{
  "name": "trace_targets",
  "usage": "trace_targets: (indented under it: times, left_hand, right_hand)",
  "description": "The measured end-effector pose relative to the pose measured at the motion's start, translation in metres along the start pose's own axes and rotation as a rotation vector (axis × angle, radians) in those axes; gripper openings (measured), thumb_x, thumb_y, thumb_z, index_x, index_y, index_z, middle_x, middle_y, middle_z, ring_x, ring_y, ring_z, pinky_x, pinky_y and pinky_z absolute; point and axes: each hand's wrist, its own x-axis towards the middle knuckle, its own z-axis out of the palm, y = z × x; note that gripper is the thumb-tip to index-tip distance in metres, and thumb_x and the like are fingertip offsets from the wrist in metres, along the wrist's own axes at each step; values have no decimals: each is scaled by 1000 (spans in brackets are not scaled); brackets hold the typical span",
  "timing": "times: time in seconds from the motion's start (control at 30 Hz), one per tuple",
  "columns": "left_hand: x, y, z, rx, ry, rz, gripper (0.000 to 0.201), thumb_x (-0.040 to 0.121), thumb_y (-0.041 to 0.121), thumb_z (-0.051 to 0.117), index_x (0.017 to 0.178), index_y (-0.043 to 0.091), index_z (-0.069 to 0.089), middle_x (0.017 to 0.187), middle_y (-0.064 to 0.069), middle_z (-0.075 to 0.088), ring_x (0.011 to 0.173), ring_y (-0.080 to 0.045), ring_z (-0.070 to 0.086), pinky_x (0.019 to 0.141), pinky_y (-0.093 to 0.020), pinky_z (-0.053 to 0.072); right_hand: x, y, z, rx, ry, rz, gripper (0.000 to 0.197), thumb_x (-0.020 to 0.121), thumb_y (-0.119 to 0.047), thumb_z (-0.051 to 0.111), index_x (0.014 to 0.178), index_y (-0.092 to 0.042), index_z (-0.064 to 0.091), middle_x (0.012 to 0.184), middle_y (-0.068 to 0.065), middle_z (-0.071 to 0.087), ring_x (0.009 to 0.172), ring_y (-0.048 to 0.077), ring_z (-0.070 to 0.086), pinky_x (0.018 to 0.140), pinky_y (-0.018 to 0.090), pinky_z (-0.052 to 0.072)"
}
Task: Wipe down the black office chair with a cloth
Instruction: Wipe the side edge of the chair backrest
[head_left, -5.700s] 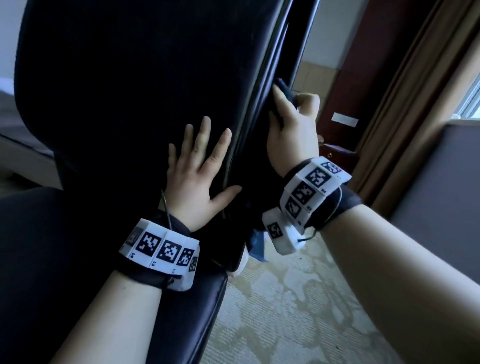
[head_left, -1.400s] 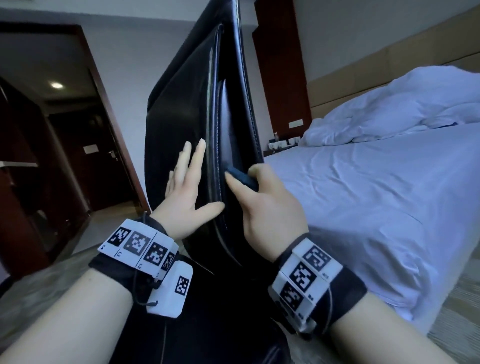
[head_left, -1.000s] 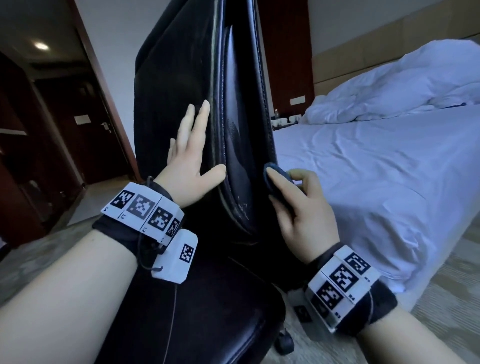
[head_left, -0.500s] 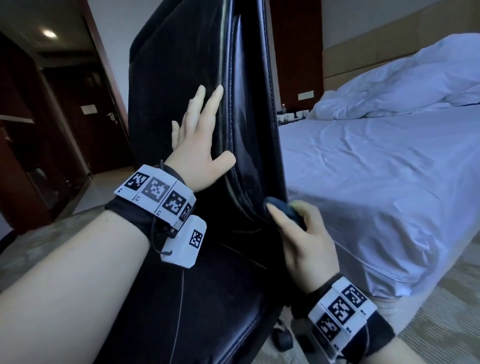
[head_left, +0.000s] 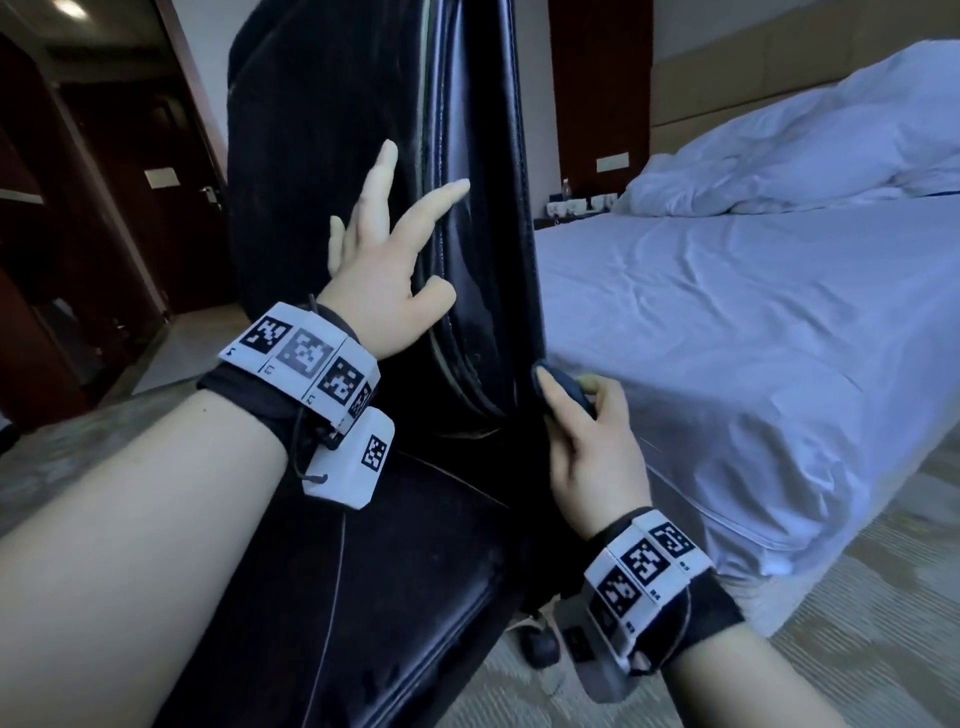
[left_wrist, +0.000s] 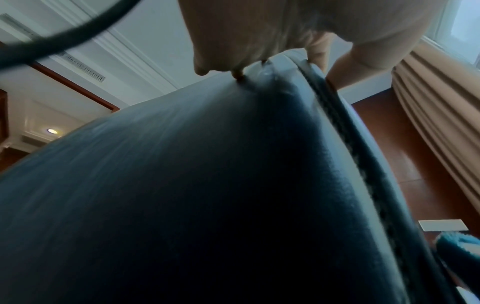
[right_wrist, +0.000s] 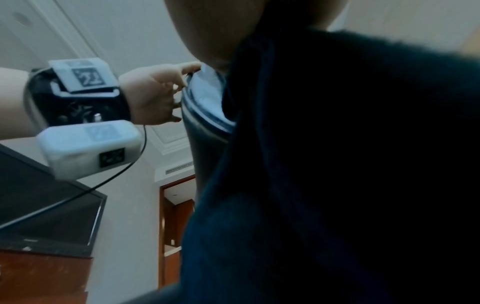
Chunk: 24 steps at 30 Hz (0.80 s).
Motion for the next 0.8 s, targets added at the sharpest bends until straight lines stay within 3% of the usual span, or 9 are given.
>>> trace_targets:
  times: [0.07, 0.17, 0.23, 0.3, 0.4, 0.53, 0.63, 0.73, 0.8]
  left_hand:
    - [-1, 2, 6, -1, 23, 0, 75, 72, 18, 35, 142, 41, 22, 154, -2, -20, 142, -24, -14, 113, -54, -10]
    - [-5, 6, 18, -92, 71, -26, 69, 78, 18, 34, 143, 39, 22, 154, -5, -20, 143, -26, -15, 113, -58, -3]
    - [-10, 6, 25, -84, 96, -22, 63, 84, 40, 40, 143, 39, 19, 154, -9, -20, 143, -28, -14, 113, -59, -1]
    - [-16, 2, 31, 24, 95, -2, 78, 77, 57, 51, 143, 38, 16, 153, -14, -19, 142, -33, -12, 112, -61, 3]
    - [-19, 0, 35, 123, 105, 4, 91, 72, 48, 68, 143, 37, 14, 152, -17, -18, 142, -37, -9, 110, -63, 8]
    - [-17, -2, 38, 55, 117, -6, 90, 71, 39, 69, 141, 41, 12, 152, -15, -21, 142, -35, -11, 111, -62, 12]
    - [-19, -4, 39, 13, 120, -2, 90, 73, 32, 71, 142, 38, 14, 151, -16, -22, 141, -35, -15, 111, -61, 10]
    - [-21, -2, 39, 19, 117, 10, 89, 73, 31, 70, 143, 36, 14, 151, -17, -22, 141, -36, -15, 111, -62, 10]
    - [-20, -2, 38, 24, 110, 5, 89, 73, 32, 69, 142, 37, 14, 151, -16, -23, 141, -36, -14, 111, -62, 10]
  right_hand:
    - [7, 1, -6, -36, 22, -30, 48, 79, -8, 51, 123, -22, 59, 110, 13, 49, 86, 18, 50, 66, 23, 45]
    - [9, -7, -3, -124, -6, -77, 48, 75, -8, 53, 121, -21, 60, 106, 13, 50, 73, 28, 57, 51, 21, 41]
    - [-2, -11, 5, -247, -73, -84, 50, 72, -11, 55, 120, -22, 59, 106, 8, 46, 66, 29, 58, 48, 19, 35]
    - [-15, -12, 13, -310, -131, -23, 63, 63, -9, 67, 123, -25, 57, 105, 6, 47, 62, 27, 58, 50, 17, 28]
    - [-23, -14, 18, -293, -192, 101, 74, 56, -4, 73, 124, -26, 56, 105, 9, 53, 56, 28, 58, 46, 18, 30]
    - [-19, -23, 8, -308, -193, 131, 65, 61, -5, 70, 123, -23, 57, 106, 11, 54, 61, 30, 58, 50, 20, 29]
    - [-4, -34, 0, -273, -98, 71, 63, 64, -4, 66, 124, -20, 55, 106, 13, 53, 60, 29, 57, 50, 20, 31]
    - [7, -36, 7, -272, -152, 75, 66, 68, -1, 64, 130, -21, 52, 113, 15, 51, 67, 30, 56, 53, 23, 30]
    - [1, -35, 9, -342, -181, 90, 70, 63, -1, 67, 128, -21, 54, 109, 14, 54, 62, 29, 55, 52, 22, 28]
